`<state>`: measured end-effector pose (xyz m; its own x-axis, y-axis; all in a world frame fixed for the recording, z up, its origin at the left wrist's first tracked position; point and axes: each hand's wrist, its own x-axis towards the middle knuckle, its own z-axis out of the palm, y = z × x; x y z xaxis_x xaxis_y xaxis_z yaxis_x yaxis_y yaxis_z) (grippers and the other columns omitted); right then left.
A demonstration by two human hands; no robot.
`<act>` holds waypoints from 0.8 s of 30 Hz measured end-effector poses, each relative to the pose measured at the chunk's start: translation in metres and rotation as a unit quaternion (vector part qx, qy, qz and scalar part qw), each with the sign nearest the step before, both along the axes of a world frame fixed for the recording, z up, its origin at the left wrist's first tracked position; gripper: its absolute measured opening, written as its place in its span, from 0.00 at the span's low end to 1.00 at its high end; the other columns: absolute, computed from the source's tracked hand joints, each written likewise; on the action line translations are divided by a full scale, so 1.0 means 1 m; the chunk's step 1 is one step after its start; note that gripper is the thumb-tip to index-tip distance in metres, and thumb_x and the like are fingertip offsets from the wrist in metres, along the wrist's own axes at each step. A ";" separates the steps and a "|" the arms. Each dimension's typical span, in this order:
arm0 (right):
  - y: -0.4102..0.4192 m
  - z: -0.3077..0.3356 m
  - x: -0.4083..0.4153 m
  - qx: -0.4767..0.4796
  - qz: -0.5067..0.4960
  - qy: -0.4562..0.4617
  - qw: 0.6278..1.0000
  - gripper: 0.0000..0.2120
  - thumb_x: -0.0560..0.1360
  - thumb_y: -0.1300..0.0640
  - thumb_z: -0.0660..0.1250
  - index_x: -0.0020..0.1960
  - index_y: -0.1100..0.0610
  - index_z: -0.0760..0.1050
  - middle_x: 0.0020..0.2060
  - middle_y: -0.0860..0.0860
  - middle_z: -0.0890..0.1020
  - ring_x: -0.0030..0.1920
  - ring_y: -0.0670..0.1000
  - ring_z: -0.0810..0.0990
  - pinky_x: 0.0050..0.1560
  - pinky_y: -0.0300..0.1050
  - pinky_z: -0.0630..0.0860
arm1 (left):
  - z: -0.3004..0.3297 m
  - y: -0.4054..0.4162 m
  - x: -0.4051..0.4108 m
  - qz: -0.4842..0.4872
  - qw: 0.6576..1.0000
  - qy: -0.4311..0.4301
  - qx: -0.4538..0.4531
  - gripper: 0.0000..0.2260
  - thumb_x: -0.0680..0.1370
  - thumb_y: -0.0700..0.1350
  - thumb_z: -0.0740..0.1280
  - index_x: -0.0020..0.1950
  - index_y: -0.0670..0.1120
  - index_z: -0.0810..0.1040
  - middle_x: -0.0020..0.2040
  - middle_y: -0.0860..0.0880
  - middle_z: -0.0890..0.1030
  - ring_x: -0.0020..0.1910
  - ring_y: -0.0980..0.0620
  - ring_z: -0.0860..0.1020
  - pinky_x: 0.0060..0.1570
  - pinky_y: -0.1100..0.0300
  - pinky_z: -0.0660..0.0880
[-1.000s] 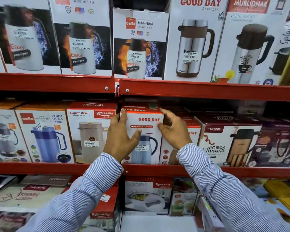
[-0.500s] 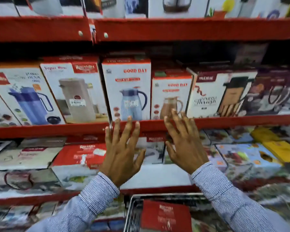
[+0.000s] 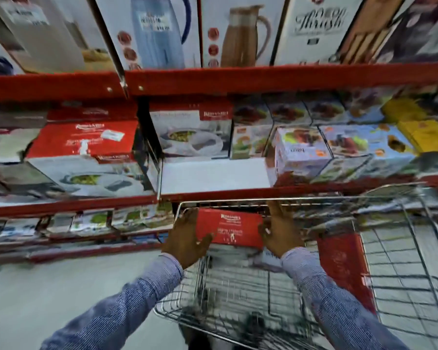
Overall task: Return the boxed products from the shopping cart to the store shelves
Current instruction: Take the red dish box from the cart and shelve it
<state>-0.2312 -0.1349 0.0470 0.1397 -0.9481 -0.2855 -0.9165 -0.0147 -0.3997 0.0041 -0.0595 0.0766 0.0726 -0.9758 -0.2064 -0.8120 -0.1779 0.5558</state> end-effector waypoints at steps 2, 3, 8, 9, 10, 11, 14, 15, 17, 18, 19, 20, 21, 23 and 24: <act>0.000 -0.042 -0.009 0.102 -0.060 -0.063 0.991 0.31 0.69 0.45 0.62 0.69 0.55 0.65 0.63 0.59 0.77 0.63 0.62 0.76 0.61 0.57 0.75 | -0.026 -0.002 -0.003 0.041 0.993 0.063 0.090 0.26 0.73 0.52 0.70 0.68 0.45 0.72 0.62 0.43 0.79 0.60 0.42 0.78 0.62 0.52 0.74; 0.001 -0.057 -0.012 0.133 -0.076 -0.073 0.986 0.28 0.71 0.46 0.64 0.67 0.56 0.68 0.61 0.59 0.79 0.62 0.62 0.77 0.61 0.57 0.75 | -0.042 -0.004 -0.005 0.070 0.985 0.090 0.132 0.29 0.70 0.56 0.70 0.68 0.46 0.72 0.63 0.44 0.79 0.61 0.43 0.78 0.63 0.51 0.73; 0.005 -0.072 -0.005 0.271 -0.157 -0.101 0.944 0.20 0.78 0.50 0.61 0.65 0.60 0.72 0.62 0.60 0.78 0.62 0.60 0.76 0.51 0.39 0.69 | -0.132 -0.023 -0.001 0.187 0.946 0.154 0.217 0.38 0.61 0.61 0.67 0.68 0.44 0.69 0.64 0.43 0.78 0.64 0.41 0.76 0.67 0.45 0.71; 0.004 -0.078 -0.005 0.283 -0.168 -0.113 0.937 0.19 0.79 0.52 0.60 0.65 0.61 0.73 0.63 0.60 0.78 0.63 0.60 0.76 0.45 0.33 0.70 | -0.143 -0.027 0.001 0.197 0.940 0.165 0.224 0.38 0.62 0.60 0.67 0.68 0.45 0.68 0.64 0.43 0.78 0.64 0.41 0.76 0.68 0.44 0.70; 0.004 -0.081 -0.005 0.295 -0.181 -0.126 0.930 0.18 0.79 0.55 0.60 0.65 0.63 0.73 0.63 0.61 0.78 0.64 0.61 0.76 0.41 0.29 0.72 | -0.145 -0.029 0.001 0.206 0.937 0.170 0.227 0.37 0.63 0.60 0.67 0.68 0.45 0.68 0.64 0.44 0.79 0.64 0.40 0.76 0.68 0.44 0.70; 0.004 -0.081 -0.004 0.296 -0.191 -0.138 0.926 0.18 0.79 0.56 0.61 0.65 0.64 0.73 0.63 0.62 0.78 0.64 0.61 0.76 0.43 0.29 0.75 | -0.141 -0.030 0.000 0.217 0.934 0.168 0.228 0.36 0.64 0.60 0.66 0.68 0.45 0.68 0.63 0.44 0.79 0.64 0.40 0.77 0.68 0.45 0.70; 0.003 -0.084 -0.004 0.288 -0.214 -0.178 0.916 0.18 0.78 0.57 0.61 0.64 0.64 0.74 0.64 0.63 0.78 0.64 0.62 0.76 0.65 0.51 0.74 | -0.123 -0.029 -0.003 0.240 0.934 0.137 0.225 0.25 0.72 0.53 0.66 0.67 0.45 0.71 0.60 0.43 0.81 0.59 0.39 0.79 0.63 0.49 0.74; 0.003 -0.085 -0.006 0.286 -0.221 -0.196 0.912 0.17 0.78 0.57 0.62 0.63 0.64 0.74 0.63 0.63 0.78 0.64 0.62 0.76 0.66 0.55 0.73 | -0.114 -0.028 -0.005 0.240 0.936 0.135 0.221 0.23 0.74 0.52 0.66 0.67 0.45 0.72 0.60 0.43 0.81 0.58 0.39 0.79 0.62 0.49 0.75; 0.005 -0.078 -0.009 0.270 -0.239 -0.234 0.903 0.14 0.77 0.55 0.62 0.60 0.58 0.77 0.61 0.61 0.79 0.59 0.62 0.78 0.64 0.56 0.75 | -0.096 -0.025 -0.007 0.241 0.936 0.150 0.209 0.21 0.74 0.51 0.65 0.64 0.44 0.75 0.59 0.41 0.82 0.56 0.39 0.79 0.59 0.51 0.75; 0.007 -0.069 -0.010 0.260 -0.248 -0.246 0.900 0.10 0.77 0.53 0.63 0.55 0.54 0.77 0.59 0.59 0.80 0.55 0.60 0.79 0.61 0.56 0.77 | -0.089 -0.023 -0.006 0.241 0.937 0.154 0.202 0.18 0.75 0.50 0.65 0.62 0.44 0.77 0.58 0.41 0.82 0.55 0.39 0.79 0.57 0.54 0.74; 0.009 -0.061 -0.012 0.248 -0.251 -0.254 0.900 0.08 0.76 0.49 0.63 0.51 0.51 0.77 0.56 0.57 0.82 0.52 0.57 0.79 0.56 0.55 0.79 | -0.082 -0.021 -0.004 0.243 0.938 0.156 0.192 0.15 0.76 0.49 0.65 0.59 0.44 0.79 0.56 0.41 0.83 0.53 0.40 0.79 0.53 0.57 0.72; 0.011 -0.052 -0.014 0.232 -0.246 -0.259 0.905 0.09 0.75 0.46 0.63 0.48 0.50 0.78 0.53 0.55 0.83 0.49 0.55 0.80 0.50 0.50 0.79 | -0.073 -0.018 -0.002 0.248 0.938 0.157 0.182 0.13 0.77 0.49 0.64 0.58 0.44 0.80 0.55 0.41 0.83 0.51 0.42 0.79 0.50 0.58 0.70; 0.012 -0.043 -0.016 0.213 -0.241 -0.261 0.910 0.12 0.75 0.43 0.63 0.47 0.50 0.80 0.49 0.55 0.84 0.47 0.55 0.80 0.43 0.44 0.76 | -0.065 -0.015 0.002 0.253 0.939 0.160 0.169 0.13 0.78 0.49 0.64 0.57 0.44 0.81 0.53 0.42 0.83 0.48 0.44 0.77 0.48 0.59 0.68; 0.013 -0.024 -0.019 0.174 -0.235 -0.281 0.914 0.19 0.75 0.41 0.62 0.48 0.56 0.82 0.45 0.56 0.85 0.44 0.55 0.81 0.40 0.38 0.70 | -0.044 -0.009 0.009 0.255 0.943 0.161 0.137 0.13 0.77 0.51 0.65 0.53 0.44 0.82 0.52 0.43 0.84 0.45 0.45 0.77 0.47 0.58 0.69; 0.013 -0.012 -0.019 0.155 -0.230 -0.292 0.915 0.21 0.75 0.41 0.62 0.48 0.57 0.82 0.43 0.57 0.85 0.41 0.55 0.81 0.40 0.38 0.71 | -0.033 -0.005 0.013 0.260 0.945 0.163 0.115 0.13 0.76 0.53 0.66 0.51 0.45 0.83 0.50 0.43 0.85 0.45 0.44 0.79 0.48 0.57 0.72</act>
